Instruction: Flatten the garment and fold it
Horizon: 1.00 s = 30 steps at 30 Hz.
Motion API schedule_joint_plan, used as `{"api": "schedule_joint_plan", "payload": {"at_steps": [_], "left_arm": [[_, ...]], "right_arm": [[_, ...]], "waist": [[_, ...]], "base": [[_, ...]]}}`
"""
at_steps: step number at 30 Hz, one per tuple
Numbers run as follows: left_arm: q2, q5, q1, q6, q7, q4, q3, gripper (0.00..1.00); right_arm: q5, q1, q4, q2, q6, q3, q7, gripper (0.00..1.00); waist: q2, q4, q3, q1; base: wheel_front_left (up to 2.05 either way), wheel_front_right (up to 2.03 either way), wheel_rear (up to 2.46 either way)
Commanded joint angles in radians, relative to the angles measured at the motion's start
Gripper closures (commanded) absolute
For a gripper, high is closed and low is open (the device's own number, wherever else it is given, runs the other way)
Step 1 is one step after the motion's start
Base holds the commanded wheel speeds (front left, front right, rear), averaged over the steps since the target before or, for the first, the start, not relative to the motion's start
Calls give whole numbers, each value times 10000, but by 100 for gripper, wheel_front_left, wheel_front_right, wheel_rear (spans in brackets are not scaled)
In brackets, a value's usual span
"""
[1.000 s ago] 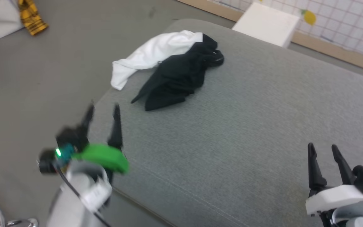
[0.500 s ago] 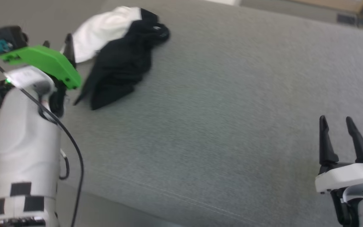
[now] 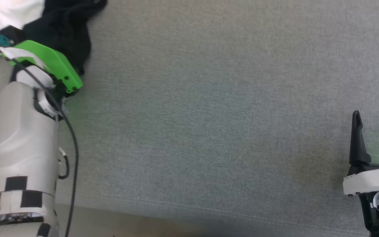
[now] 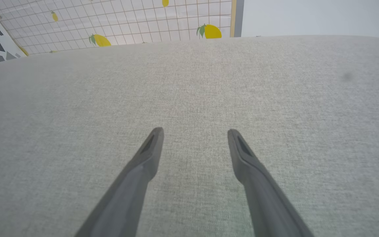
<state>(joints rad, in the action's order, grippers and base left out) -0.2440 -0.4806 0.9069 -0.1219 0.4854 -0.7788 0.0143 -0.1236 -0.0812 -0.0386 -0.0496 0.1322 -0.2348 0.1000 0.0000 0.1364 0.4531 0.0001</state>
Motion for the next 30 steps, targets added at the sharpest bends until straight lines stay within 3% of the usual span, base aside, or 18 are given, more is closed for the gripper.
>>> {"api": "schedule_joint_plan", "payload": {"at_steps": [1,7,9,12,16,21,30], "left_arm": [[191,-39,-134,-14,169,-147,-102,0],[736,-237,-328,67,611,-591,-325,0],[780,-303,-337,-44,369,-601,-223,100],[714,-462,-301,-102,-389,-550,85,100],[586,-536,-143,-248,-2167,-240,560,100],[30,-388,447,142,-3938,479,780,100],[-1283,465,2595,838,-4409,2137,113,100]], "right_arm": [[0,-43,-101,-6,-15,-32,-16,0],[59,-161,-278,-6,-15,74,-100,0],[74,-214,-319,-6,-15,112,-125,0],[77,-260,-318,-6,-15,142,-124,0],[4,-233,-131,-6,-15,201,-72,0],[-165,-268,278,-6,-15,378,110,0],[-619,-333,1387,-6,-15,869,659,0]], "waist": [[0,-481,675,-1],[0,-308,780,-1],[0,-272,769,-1],[0,-222,682,-1],[0,-76,321,-1],[0,104,-377,-1],[0,-173,-1504,-1]], "base": [[0,0,0],[0,0,0],[0,0,0],[0,0,0],[0,0,0],[0,0,0],[0,0,0]]}}
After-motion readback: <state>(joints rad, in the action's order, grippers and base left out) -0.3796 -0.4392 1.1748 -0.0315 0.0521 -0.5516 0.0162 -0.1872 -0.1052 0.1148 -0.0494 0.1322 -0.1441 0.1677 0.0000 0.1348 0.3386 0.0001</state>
